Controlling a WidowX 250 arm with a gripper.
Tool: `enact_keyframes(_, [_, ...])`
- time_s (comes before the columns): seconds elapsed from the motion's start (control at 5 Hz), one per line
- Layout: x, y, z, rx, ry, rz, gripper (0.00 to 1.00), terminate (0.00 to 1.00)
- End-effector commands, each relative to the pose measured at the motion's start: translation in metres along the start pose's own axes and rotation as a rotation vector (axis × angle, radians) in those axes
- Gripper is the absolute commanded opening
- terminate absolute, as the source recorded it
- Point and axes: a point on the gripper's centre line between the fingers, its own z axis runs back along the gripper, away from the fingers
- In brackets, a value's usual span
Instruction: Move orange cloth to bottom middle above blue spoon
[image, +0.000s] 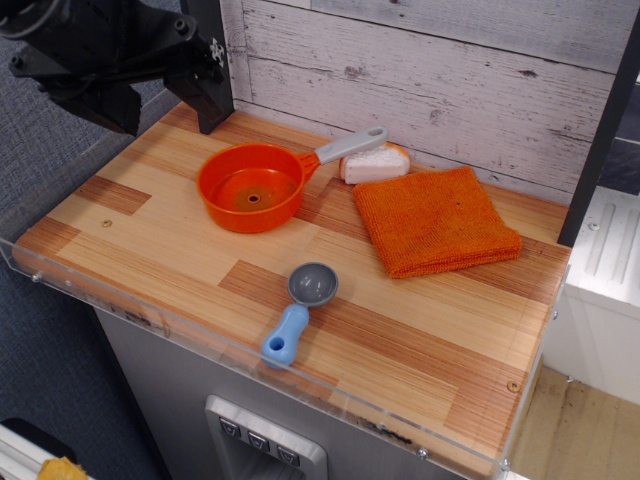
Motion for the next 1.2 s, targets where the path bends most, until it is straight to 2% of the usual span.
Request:
enact_keyframes(0.0, [0.0,0.0,0.0,0.0,0.0,0.0,1.0,0.0])
enact_keyframes(0.2, [0.028,-0.005,0.014,0.038,-0.041,0.013,1.0,0.0])
enact_keyframes(0.4, [0.05,-0.028,0.02,0.058,-0.047,-0.015,1.0,0.0])
enact_keyframes(0.6, [0.067,-0.049,0.013,0.033,-0.036,0.002,1.0,0.0])
enact_keyframes(0.8, [0.065,-0.067,-0.003,0.032,0.007,-0.015,1.0,0.0])
enact_keyframes(1.0, [0.045,-0.08,-0.035,0.051,0.092,-0.057,1.0,0.0])
